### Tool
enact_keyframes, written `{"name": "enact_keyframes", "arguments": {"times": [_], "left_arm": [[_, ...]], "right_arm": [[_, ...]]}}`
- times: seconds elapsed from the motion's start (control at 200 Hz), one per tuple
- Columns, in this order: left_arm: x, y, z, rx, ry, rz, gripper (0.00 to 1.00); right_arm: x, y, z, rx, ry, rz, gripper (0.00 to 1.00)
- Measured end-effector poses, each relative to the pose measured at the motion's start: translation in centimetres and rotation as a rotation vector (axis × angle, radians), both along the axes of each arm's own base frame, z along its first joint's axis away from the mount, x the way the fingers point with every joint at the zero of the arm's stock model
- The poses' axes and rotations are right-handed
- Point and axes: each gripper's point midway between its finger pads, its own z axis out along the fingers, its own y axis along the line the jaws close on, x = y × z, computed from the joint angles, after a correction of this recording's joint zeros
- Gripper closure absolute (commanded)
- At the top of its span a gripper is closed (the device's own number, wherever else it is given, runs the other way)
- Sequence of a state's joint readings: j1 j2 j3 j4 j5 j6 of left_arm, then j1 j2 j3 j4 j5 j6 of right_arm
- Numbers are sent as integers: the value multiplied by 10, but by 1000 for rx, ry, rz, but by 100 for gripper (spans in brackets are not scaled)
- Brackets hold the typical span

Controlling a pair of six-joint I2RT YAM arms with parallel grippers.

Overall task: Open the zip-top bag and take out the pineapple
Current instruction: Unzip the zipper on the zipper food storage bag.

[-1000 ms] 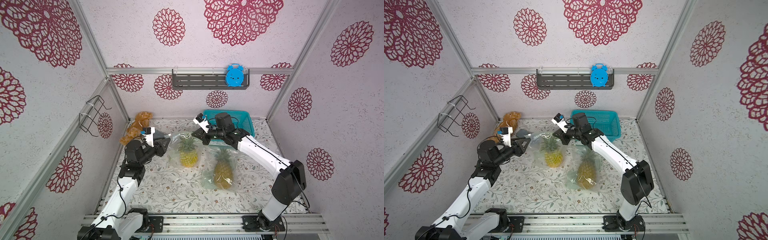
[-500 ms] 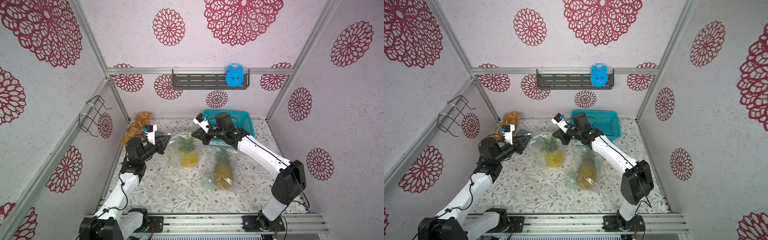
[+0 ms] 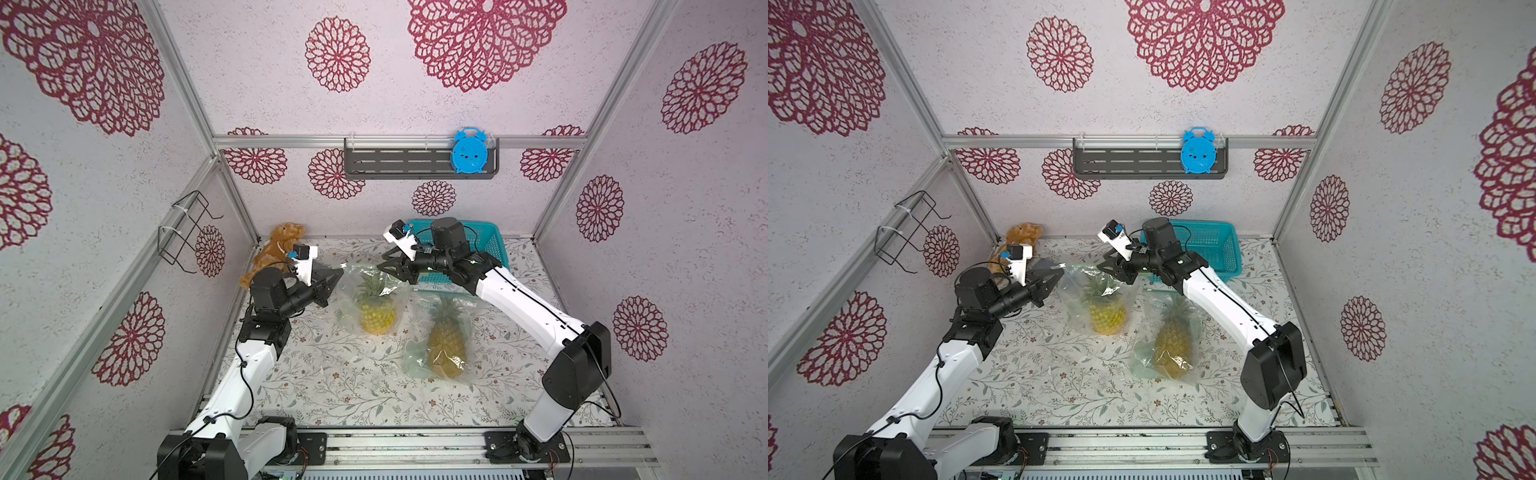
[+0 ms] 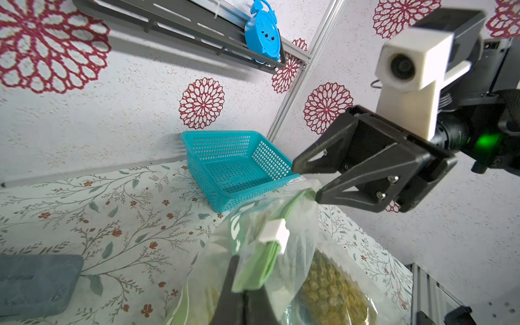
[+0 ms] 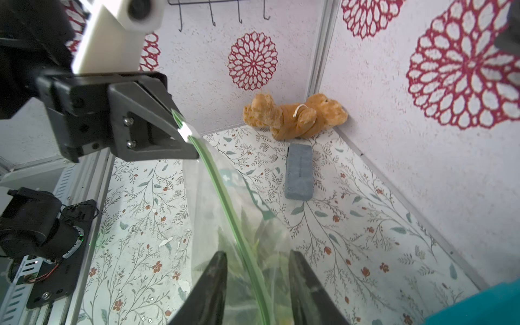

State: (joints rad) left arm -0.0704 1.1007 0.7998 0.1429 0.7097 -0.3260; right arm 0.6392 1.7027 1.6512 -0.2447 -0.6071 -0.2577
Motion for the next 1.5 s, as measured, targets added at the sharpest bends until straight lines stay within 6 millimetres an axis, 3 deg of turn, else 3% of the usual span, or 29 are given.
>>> {"name": "enact_keyframes", "arguments": {"times": [0.1, 0.205, 0.545, 0.921, 1.231, 1.501], "left_arm": [[-1, -3, 1, -1, 17, -20, 100], [-1, -5, 0, -2, 36, -35, 100], [-3, -8, 0, -6, 74, -62, 100], [-4, -10, -2, -5, 85, -71, 100], [-5, -10, -2, -2, 92, -72, 100], [-5, -10, -3, 1, 96, -73, 100]], "right_arm": [[-3, 9, 17, 16, -61, 49, 52], [-8, 21, 22, 14, -102, 103, 48], [-21, 49, -6, -32, -135, 215, 44], [-23, 68, 4, -11, -250, 211, 56], [-20, 75, -7, -20, -256, 219, 68], [-22, 78, -2, -6, -268, 223, 68]]}}
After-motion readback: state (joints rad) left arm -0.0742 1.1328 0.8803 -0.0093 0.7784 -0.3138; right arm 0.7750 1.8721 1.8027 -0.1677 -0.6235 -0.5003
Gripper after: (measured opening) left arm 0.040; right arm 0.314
